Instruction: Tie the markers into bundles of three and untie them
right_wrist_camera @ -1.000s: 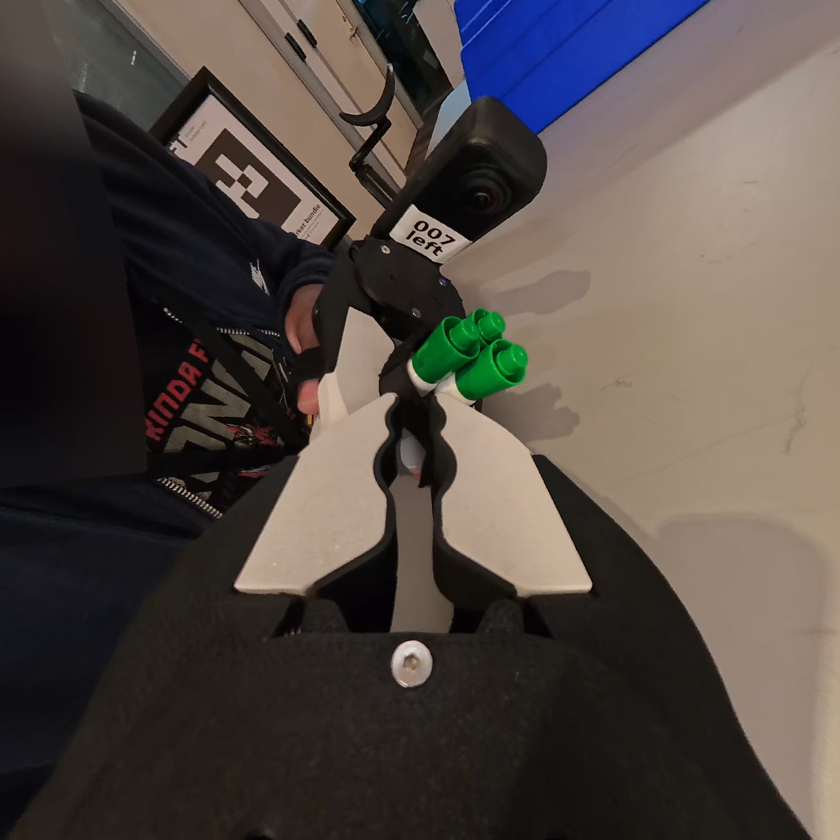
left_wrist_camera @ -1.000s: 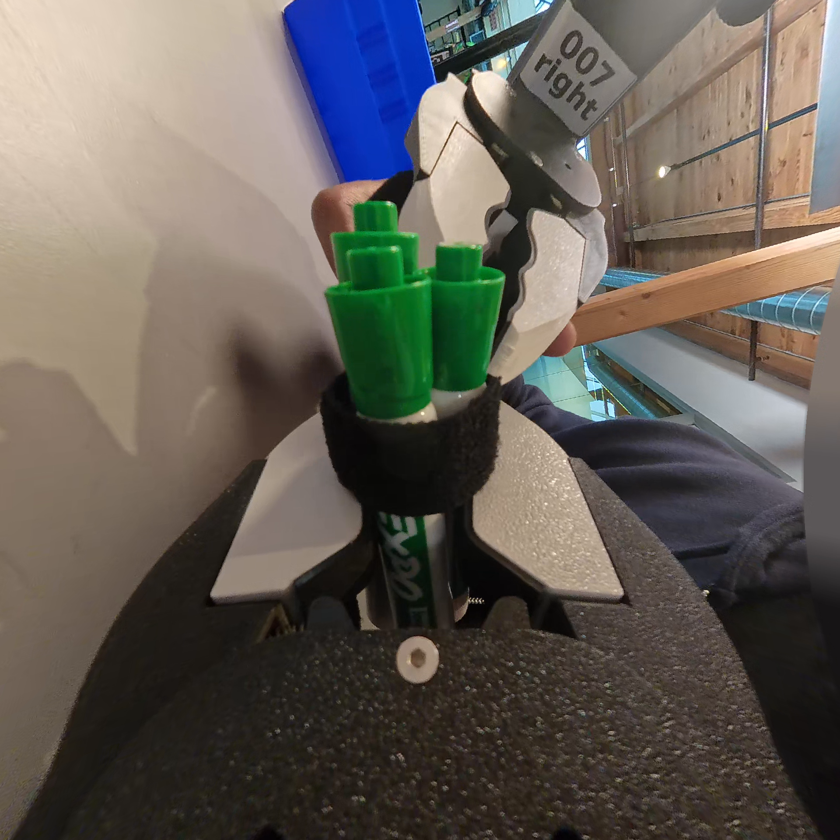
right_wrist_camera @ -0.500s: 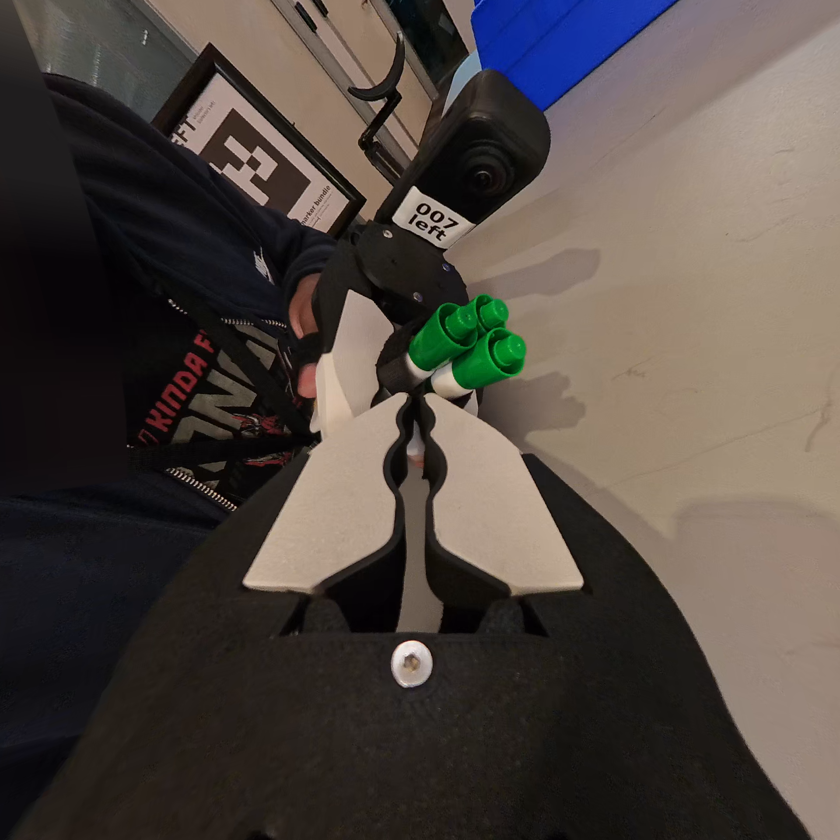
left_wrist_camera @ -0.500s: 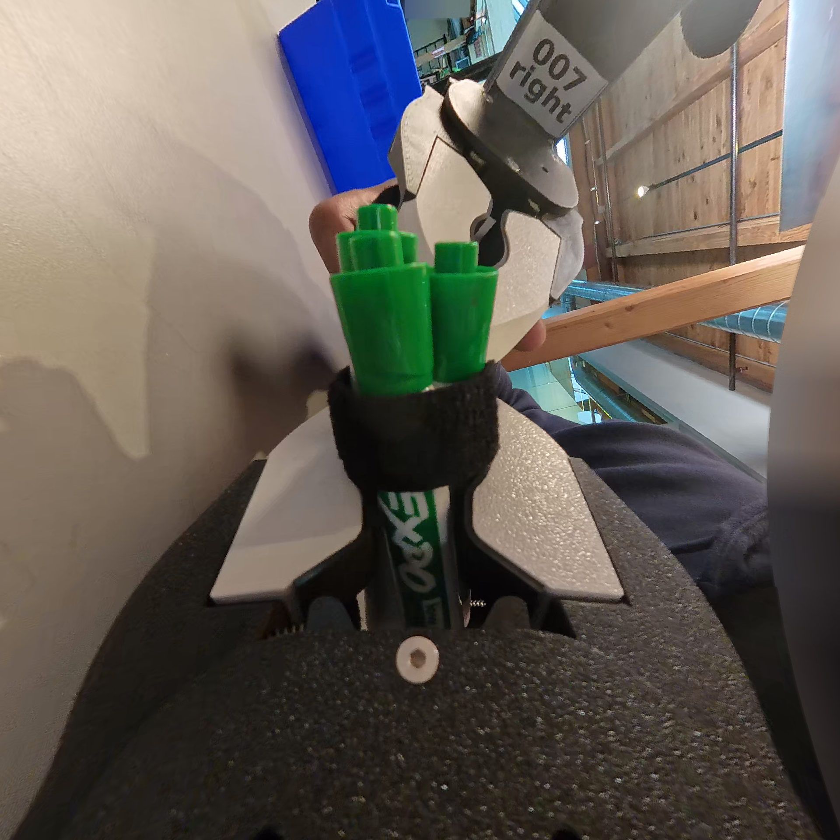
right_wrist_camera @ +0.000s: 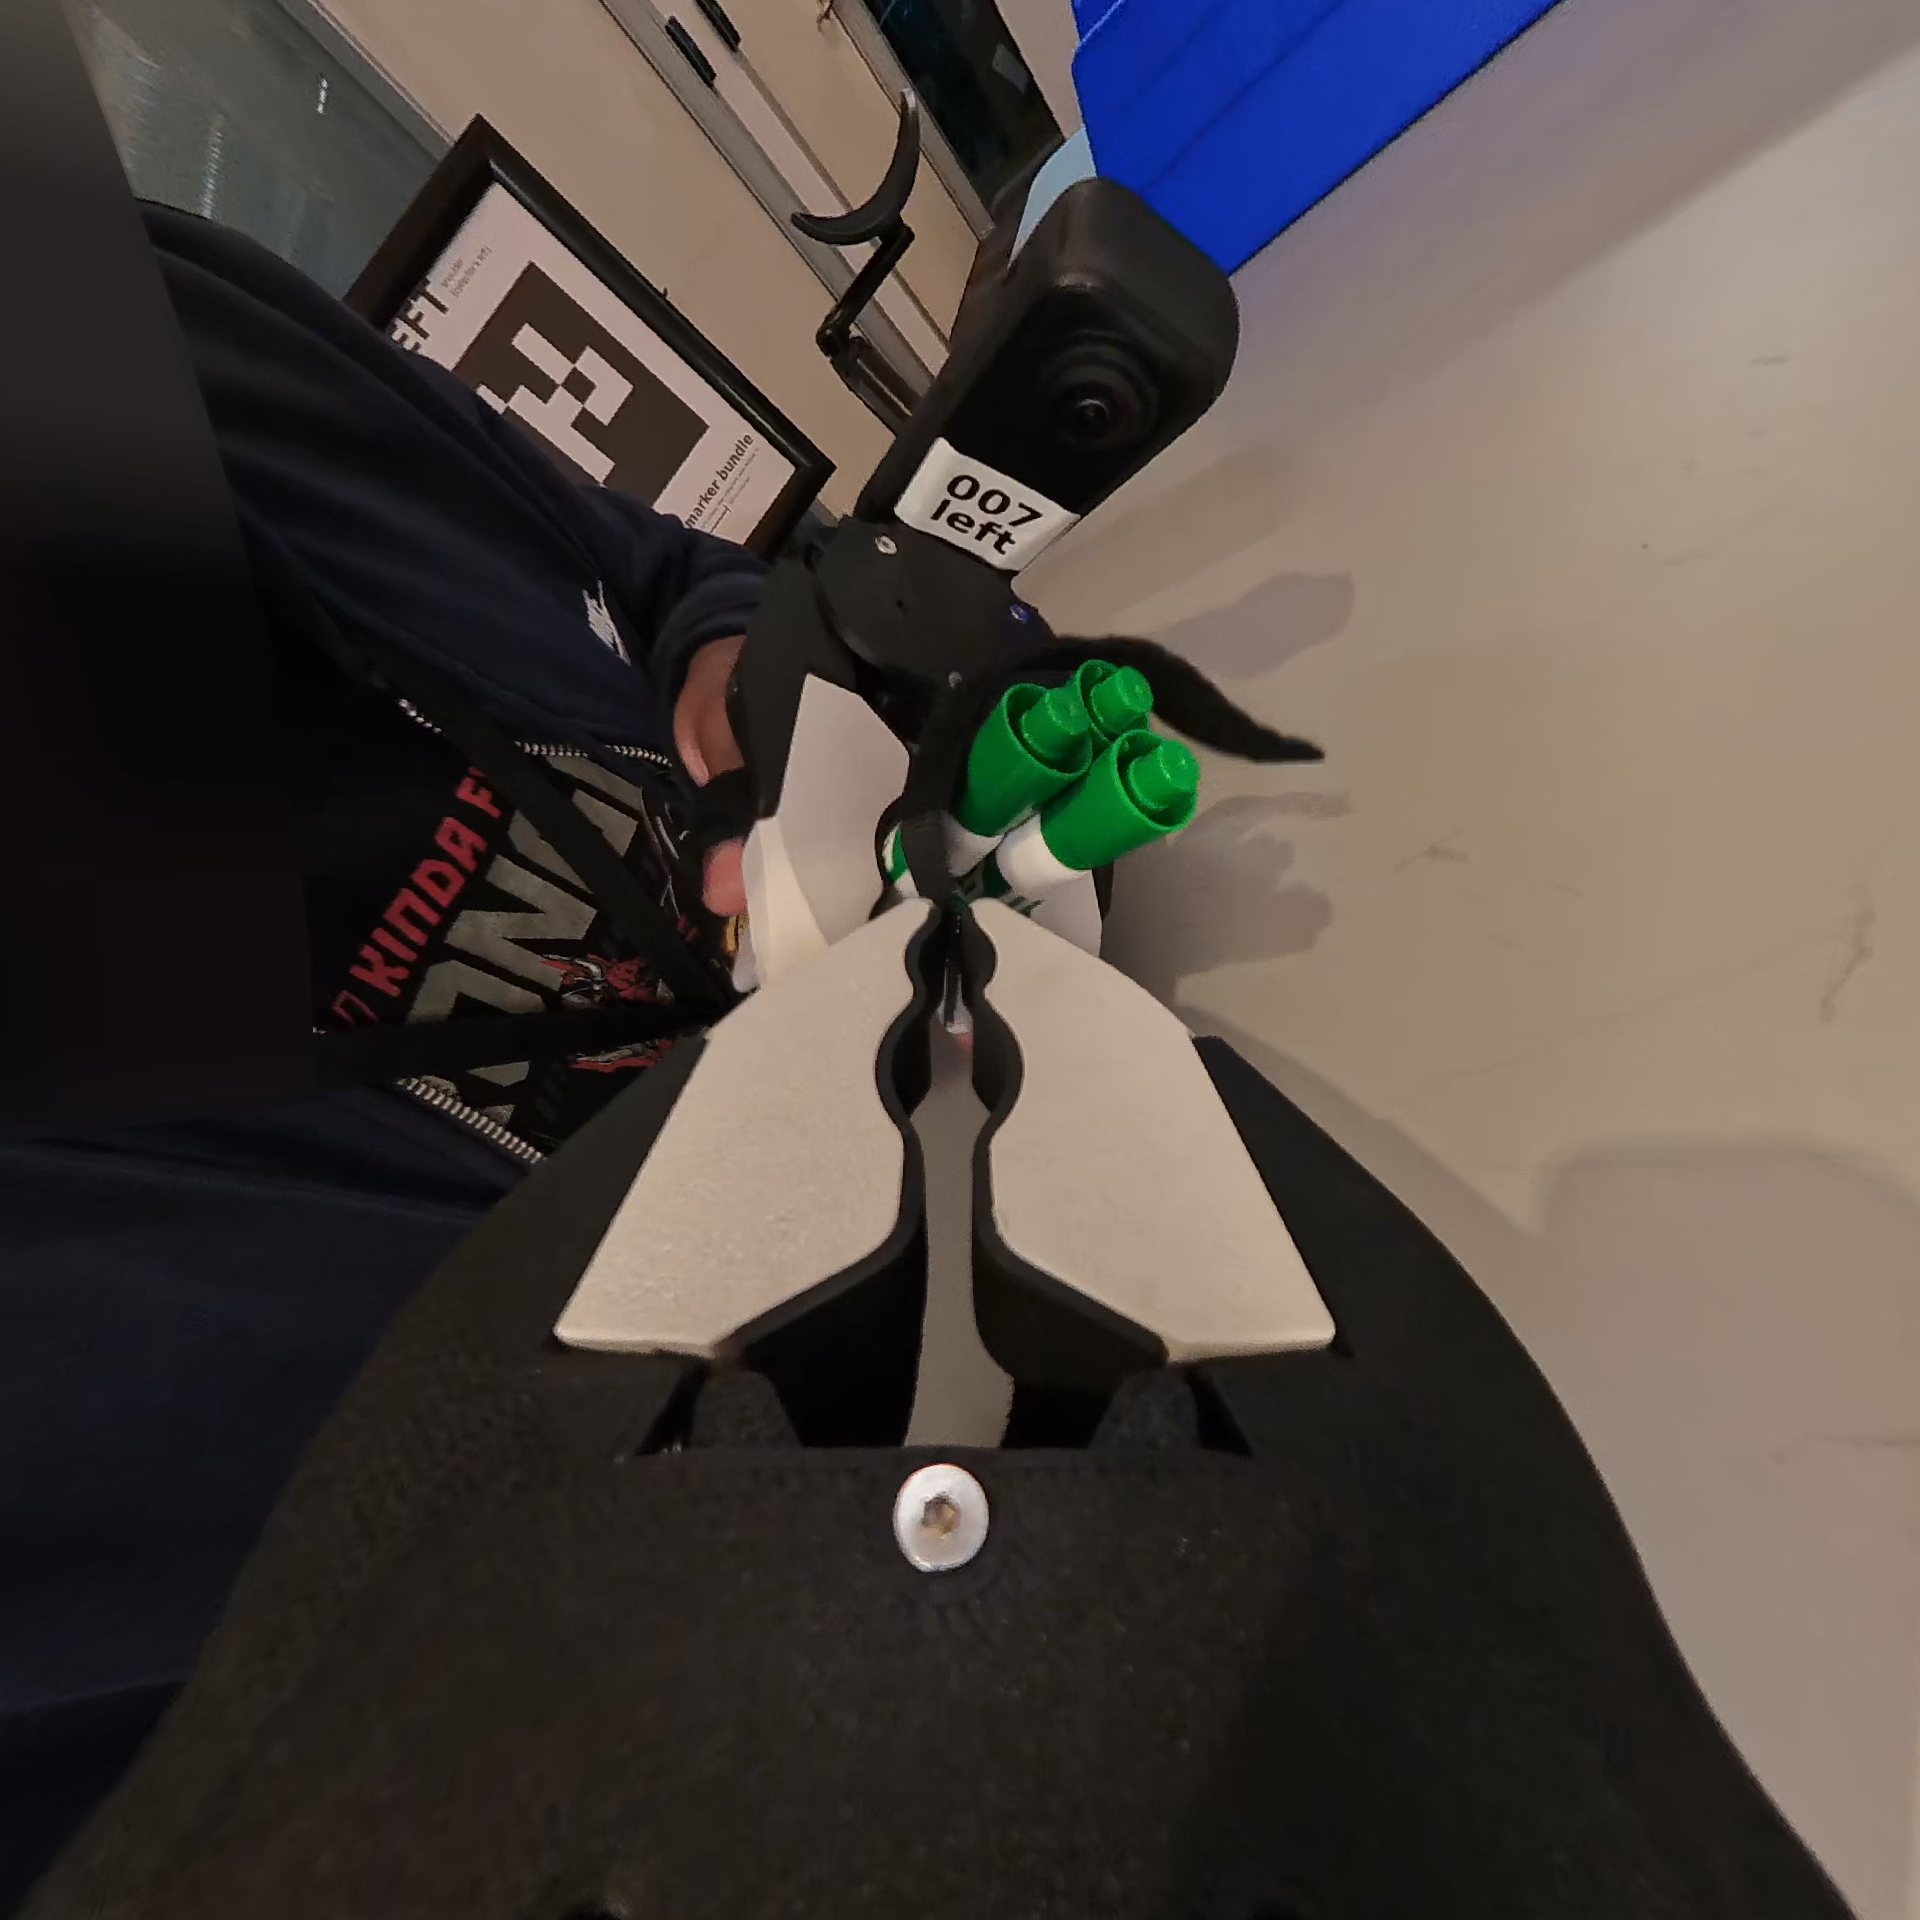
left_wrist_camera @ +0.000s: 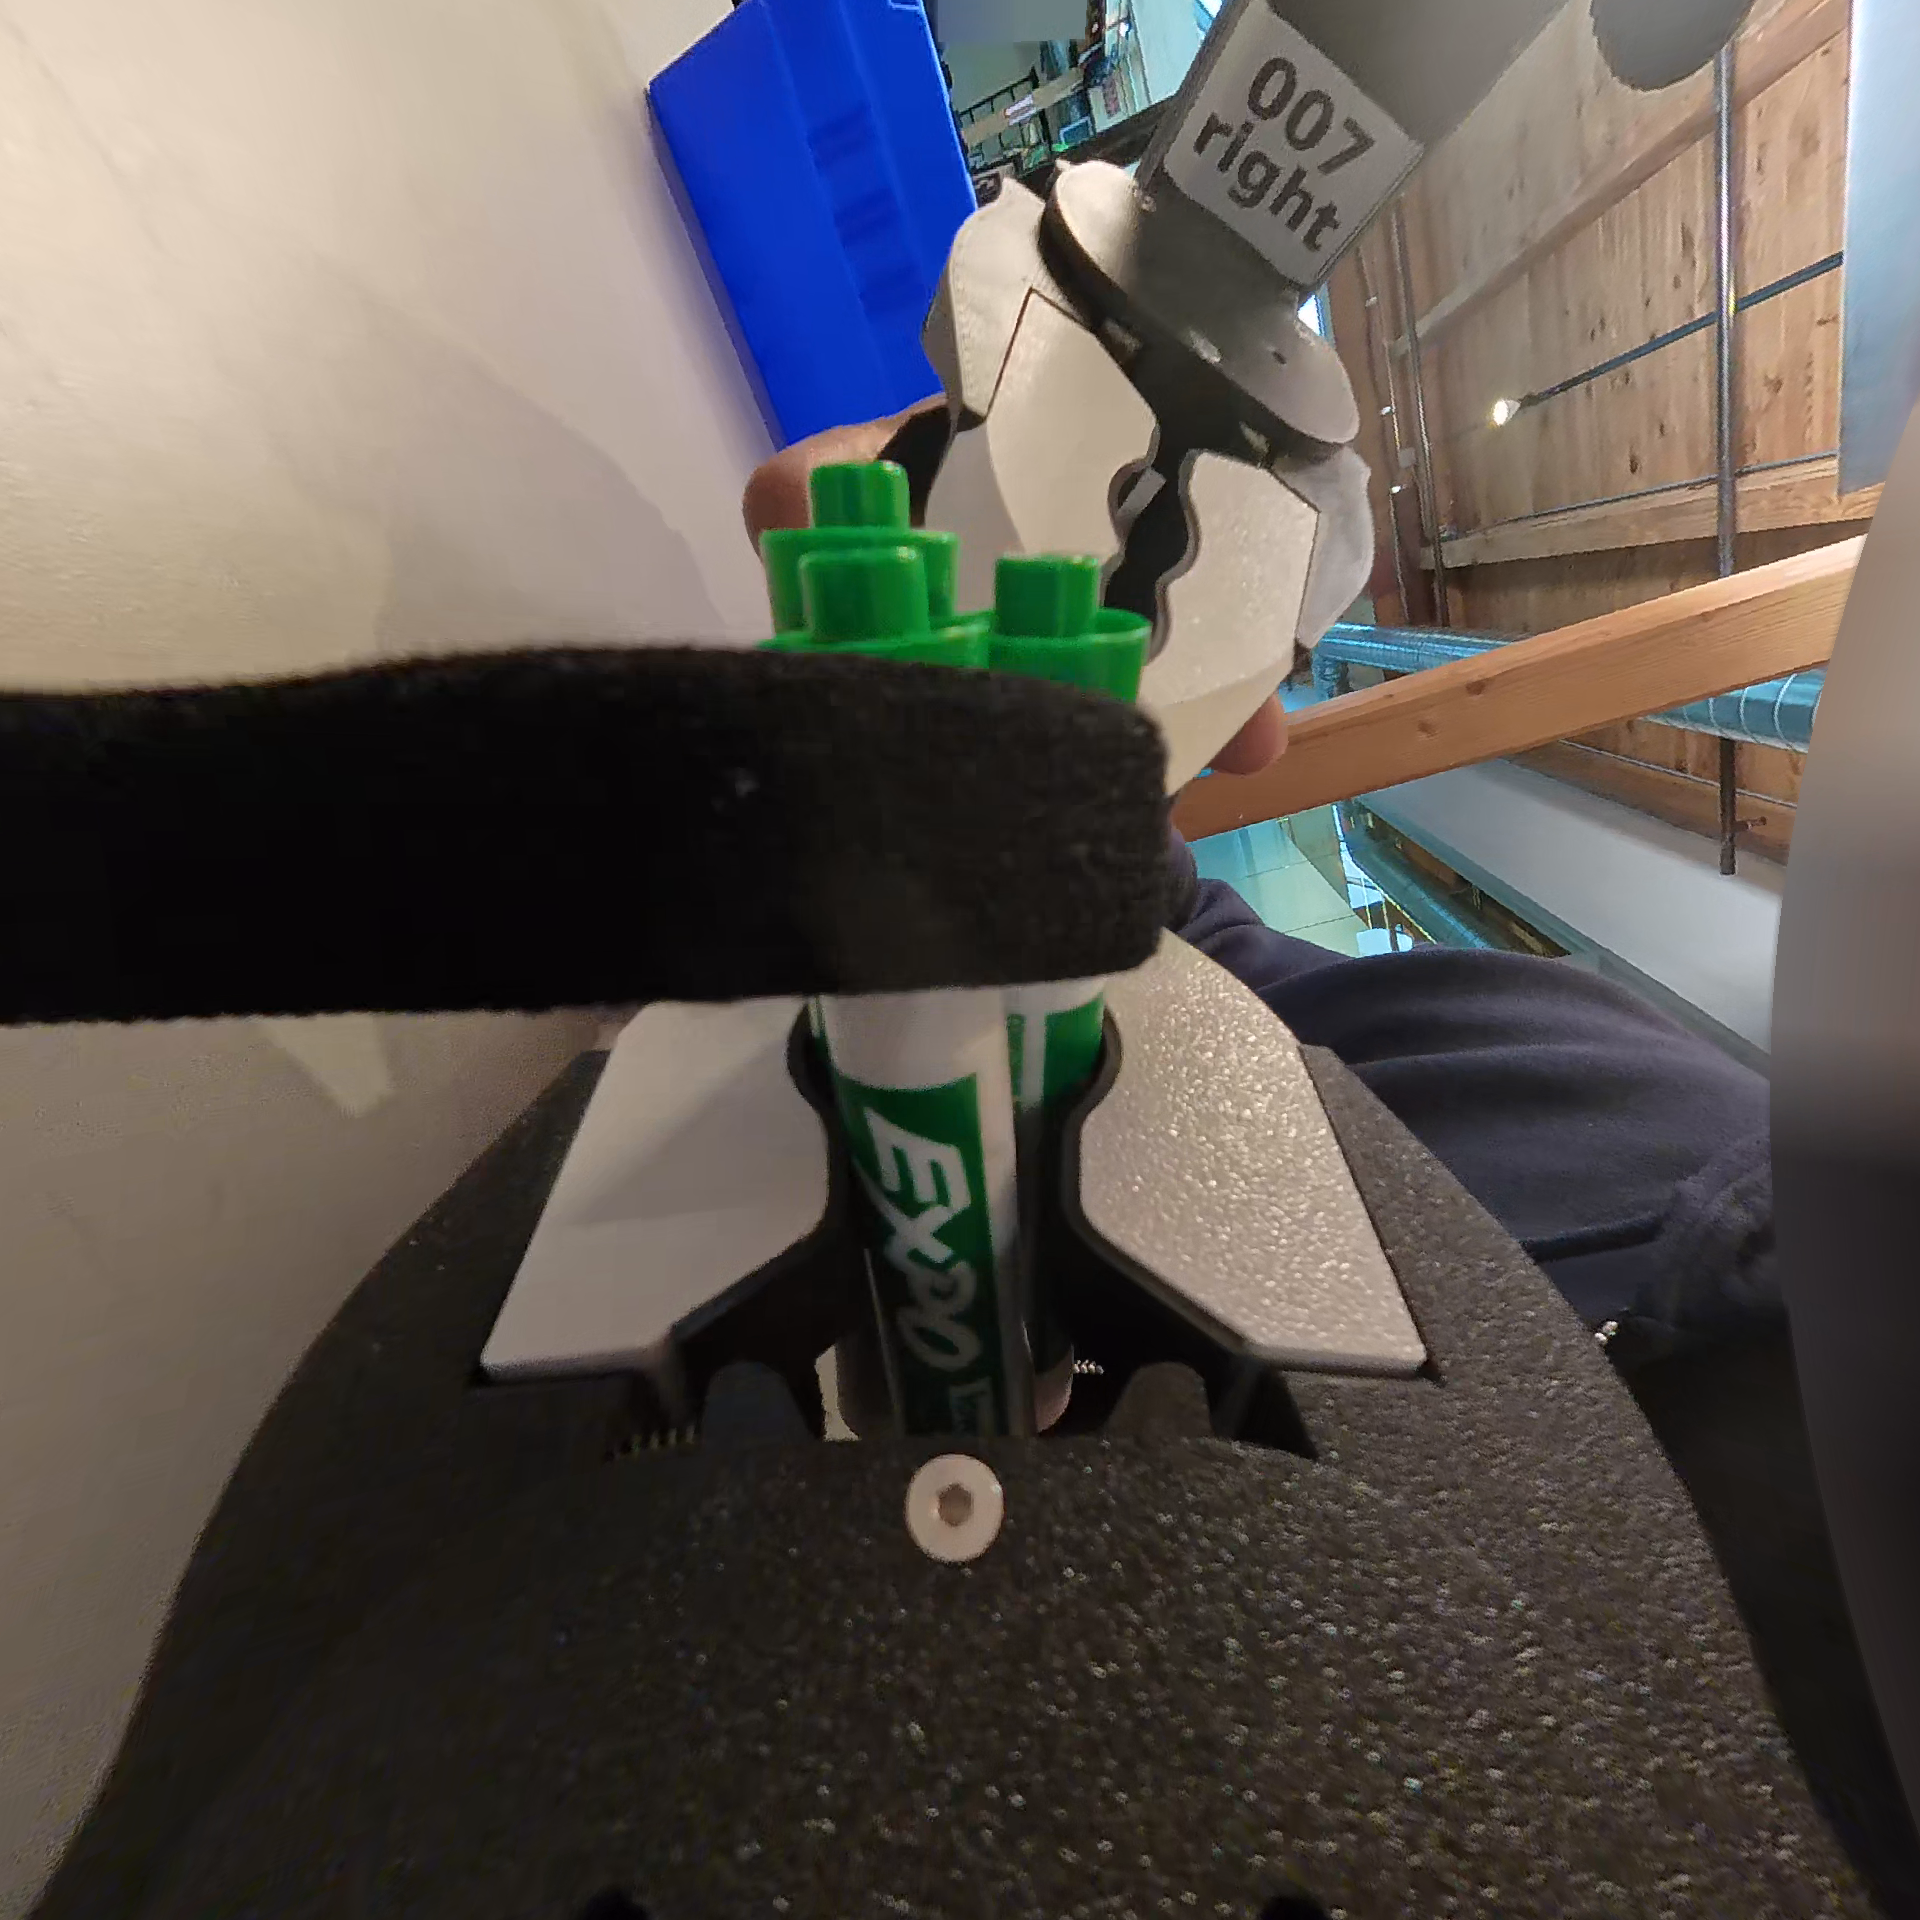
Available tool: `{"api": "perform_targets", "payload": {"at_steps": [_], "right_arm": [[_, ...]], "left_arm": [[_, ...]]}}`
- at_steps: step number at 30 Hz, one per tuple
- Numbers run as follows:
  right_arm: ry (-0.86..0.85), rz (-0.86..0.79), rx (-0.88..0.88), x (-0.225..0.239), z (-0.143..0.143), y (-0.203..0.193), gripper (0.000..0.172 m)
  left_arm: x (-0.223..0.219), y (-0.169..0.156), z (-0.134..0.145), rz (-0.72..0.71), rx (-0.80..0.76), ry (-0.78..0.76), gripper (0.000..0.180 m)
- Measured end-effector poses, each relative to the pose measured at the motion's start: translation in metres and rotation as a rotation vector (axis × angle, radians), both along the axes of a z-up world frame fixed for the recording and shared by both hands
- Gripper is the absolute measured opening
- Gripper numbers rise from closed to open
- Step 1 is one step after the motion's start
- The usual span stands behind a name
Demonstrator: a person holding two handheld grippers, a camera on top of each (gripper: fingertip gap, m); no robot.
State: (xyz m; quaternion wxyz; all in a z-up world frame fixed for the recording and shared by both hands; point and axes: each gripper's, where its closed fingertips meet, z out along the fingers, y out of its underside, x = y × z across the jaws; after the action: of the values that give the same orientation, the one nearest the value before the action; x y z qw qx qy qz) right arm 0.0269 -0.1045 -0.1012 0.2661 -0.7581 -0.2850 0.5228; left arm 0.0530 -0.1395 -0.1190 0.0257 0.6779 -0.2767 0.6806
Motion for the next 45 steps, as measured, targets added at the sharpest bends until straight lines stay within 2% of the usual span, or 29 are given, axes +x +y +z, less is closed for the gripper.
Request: {"api": "perform_targets", "payload": {"at_steps": [6,15,20,23,30,35,41,45], "right_arm": [[0.013,0.029,-0.007,-0.001,0.002,-0.005,0.006],[0.022,0.044,0.01,0.001,-0.003,-0.011,0.035],[0.097,0.03,0.026,-0.002,-0.001,-0.006,0.057],[0.111,0.022,0.025,-0.003,-0.002,-0.001,0.064],[-0.003,-0.004,0.102,0.002,-0.011,0.009,0.062],[-0.155,-0.045,0.135,0.01,-0.038,0.031,0.054],[-0.329,0.01,0.28,0.008,-0.059,0.05,0.052],[-0.304,0.095,0.373,-0.016,-0.051,0.065,0.049]], "left_arm": [[-0.002,-0.007,-0.002,-0.054,0.026,0.018,0.041],[-0.014,-0.009,-0.006,-0.144,0.038,0.094,0.04],[-0.021,-0.008,-0.012,-0.192,0.117,0.138,0.041],[-0.024,-0.009,-0.02,-0.22,0.171,0.173,0.041],[-0.029,-0.012,-0.025,-0.26,0.206,0.193,0.041],[-0.037,-0.013,-0.025,-0.263,0.159,0.193,0.041],[-0.063,-0.011,-0.025,-0.293,0.149,0.232,0.042],[-0.077,-0.008,-0.024,-0.306,0.133,0.247,0.041]]}}
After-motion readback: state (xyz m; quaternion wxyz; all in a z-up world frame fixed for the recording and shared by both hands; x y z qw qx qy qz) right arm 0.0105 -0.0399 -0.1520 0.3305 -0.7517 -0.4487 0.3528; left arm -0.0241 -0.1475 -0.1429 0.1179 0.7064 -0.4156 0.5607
